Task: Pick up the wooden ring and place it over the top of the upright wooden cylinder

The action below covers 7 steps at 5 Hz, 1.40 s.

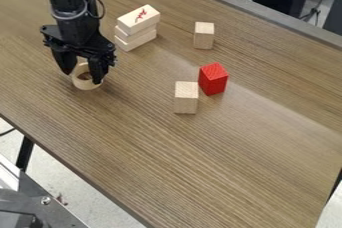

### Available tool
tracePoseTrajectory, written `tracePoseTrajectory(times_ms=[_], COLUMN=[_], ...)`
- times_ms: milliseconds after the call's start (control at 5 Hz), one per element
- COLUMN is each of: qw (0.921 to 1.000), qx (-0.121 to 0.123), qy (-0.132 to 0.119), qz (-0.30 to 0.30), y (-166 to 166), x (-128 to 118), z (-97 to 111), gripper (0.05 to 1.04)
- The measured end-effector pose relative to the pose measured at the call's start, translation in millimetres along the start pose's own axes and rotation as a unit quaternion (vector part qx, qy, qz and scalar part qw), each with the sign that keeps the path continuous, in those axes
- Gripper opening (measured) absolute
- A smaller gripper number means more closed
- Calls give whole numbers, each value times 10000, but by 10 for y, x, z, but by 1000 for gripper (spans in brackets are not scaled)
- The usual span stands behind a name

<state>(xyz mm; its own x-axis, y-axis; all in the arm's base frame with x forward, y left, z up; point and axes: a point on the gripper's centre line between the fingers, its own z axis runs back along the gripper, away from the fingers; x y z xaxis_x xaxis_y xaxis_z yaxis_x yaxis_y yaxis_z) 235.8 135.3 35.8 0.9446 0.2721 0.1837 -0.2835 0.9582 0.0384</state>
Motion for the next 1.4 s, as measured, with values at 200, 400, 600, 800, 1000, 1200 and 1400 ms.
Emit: tracePoseTrajectory(times_ms=[200, 400, 600, 800, 1000, 1200, 1400], qw=[9988, 9953, 9929, 9920, 9966, 9976, 9977], qx=[-407, -727, -744, -715, -319, -87, -57], qy=[-262, -572, -887, -973, -615, -503, -434], qz=[85, 290, 274, 367, 455, 459, 510], y=[-22, 10, 32, 118, 306, 429, 496], x=[146, 359, 430, 460, 466, 534, 629], z=[325, 813, 1241, 1322, 1179, 1113, 1020], gripper=[708, 708, 708, 708, 708, 708, 708])
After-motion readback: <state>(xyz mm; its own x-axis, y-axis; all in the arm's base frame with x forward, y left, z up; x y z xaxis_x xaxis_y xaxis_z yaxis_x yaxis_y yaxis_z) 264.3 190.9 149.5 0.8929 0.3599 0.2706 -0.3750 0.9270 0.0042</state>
